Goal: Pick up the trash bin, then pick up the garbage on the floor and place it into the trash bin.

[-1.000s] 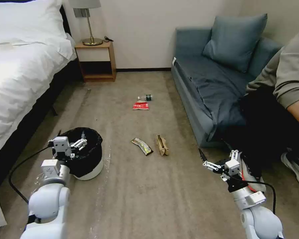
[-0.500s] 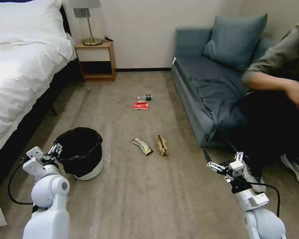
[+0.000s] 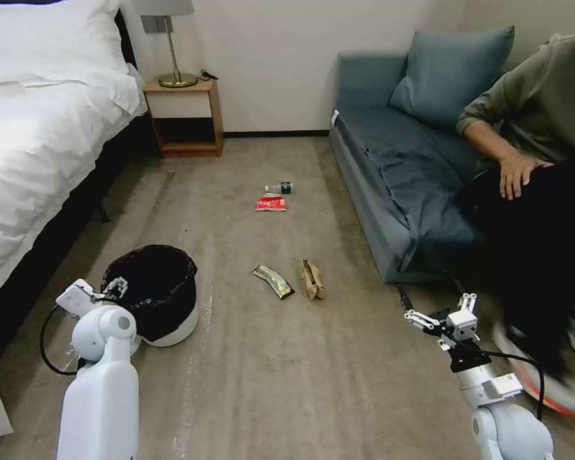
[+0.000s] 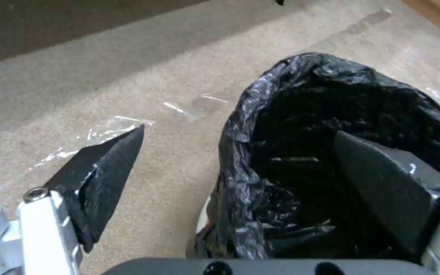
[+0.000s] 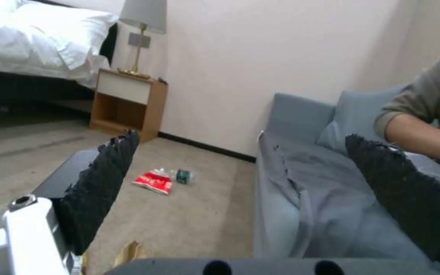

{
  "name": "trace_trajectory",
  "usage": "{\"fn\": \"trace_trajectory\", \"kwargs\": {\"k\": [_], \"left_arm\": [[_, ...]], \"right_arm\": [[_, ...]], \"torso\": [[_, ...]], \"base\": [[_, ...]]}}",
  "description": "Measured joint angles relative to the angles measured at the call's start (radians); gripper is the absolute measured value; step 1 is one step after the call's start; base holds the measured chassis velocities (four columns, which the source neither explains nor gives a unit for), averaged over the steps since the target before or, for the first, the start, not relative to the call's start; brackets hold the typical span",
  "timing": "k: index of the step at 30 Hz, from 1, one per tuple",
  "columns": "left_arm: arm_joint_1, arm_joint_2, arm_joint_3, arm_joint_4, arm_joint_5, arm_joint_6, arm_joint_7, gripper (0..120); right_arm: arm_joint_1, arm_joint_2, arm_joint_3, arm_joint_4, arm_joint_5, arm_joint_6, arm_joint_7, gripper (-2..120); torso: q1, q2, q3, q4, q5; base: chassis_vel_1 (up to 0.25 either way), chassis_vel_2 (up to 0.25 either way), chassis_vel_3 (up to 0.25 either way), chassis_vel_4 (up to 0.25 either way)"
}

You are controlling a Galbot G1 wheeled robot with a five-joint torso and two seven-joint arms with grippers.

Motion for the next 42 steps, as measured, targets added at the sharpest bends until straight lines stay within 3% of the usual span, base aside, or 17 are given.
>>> {"fn": "trace_trajectory", "kwargs": {"k": [10, 17, 26, 31, 33, 37, 42], "left_arm": [[-0.104, 0.027, 0.005, 0.152, 0.009, -0.005, 0.005, 98], [-0.110, 0.025, 0.003, 0.199, 0.024, -0.017, 0.027, 100], [-0.131, 0.043, -0.006, 0.312, 0.044, -0.057, 0.098, 98], [-0.135, 0.049, -0.008, 0.337, 0.051, -0.069, 0.126, 86], [-0.135, 0.047, -0.008, 0.343, 0.050, -0.074, 0.134, 74], [-0.135, 0.044, -0.008, 0.347, 0.049, -0.077, 0.135, 64], [-0.134, 0.041, -0.007, 0.353, 0.046, -0.086, 0.141, 42]], "right_arm": [[-0.013, -0.001, 0.008, -0.007, 0.000, 0.023, 0.000, 100], [-0.015, 0.000, 0.009, -0.013, -0.001, 0.035, 0.000, 100], [-0.021, 0.010, 0.002, -0.009, -0.013, 0.037, -0.027, 100], [-0.023, 0.012, 0.002, -0.003, -0.015, 0.035, -0.037, 100], [-0.025, 0.014, 0.002, 0.001, -0.015, 0.035, -0.039, 100], [-0.025, 0.017, -0.001, 0.002, -0.016, 0.034, -0.040, 100], [-0.024, 0.030, -0.011, 0.021, -0.021, 0.016, -0.056, 100]], "torso": [[0.000, 0.000, 0.000, 0.0000, -0.0001], [0.000, 0.000, 0.000, 0.0000, -0.0001], [0.000, 0.000, 0.000, 0.0000, -0.0001], [0.000, 0.000, 0.000, 0.0001, 0.0003], [0.000, 0.000, 0.000, 0.0002, 0.0005], [0.000, 0.000, 0.000, 0.0002, 0.0009], [0.000, 0.000, 0.000, 0.0002, 0.0007]], "base": [[0.000, 0.000, 0.000, 0.000], [0.000, 0.000, 0.000, 0.000], [0.000, 0.000, 0.000, 0.000], [0.000, 0.000, 0.000, 0.000], [0.000, 0.000, 0.000, 0.000], [0.000, 0.000, 0.000, 0.000], [0.000, 0.000, 0.000, 0.000]]}}
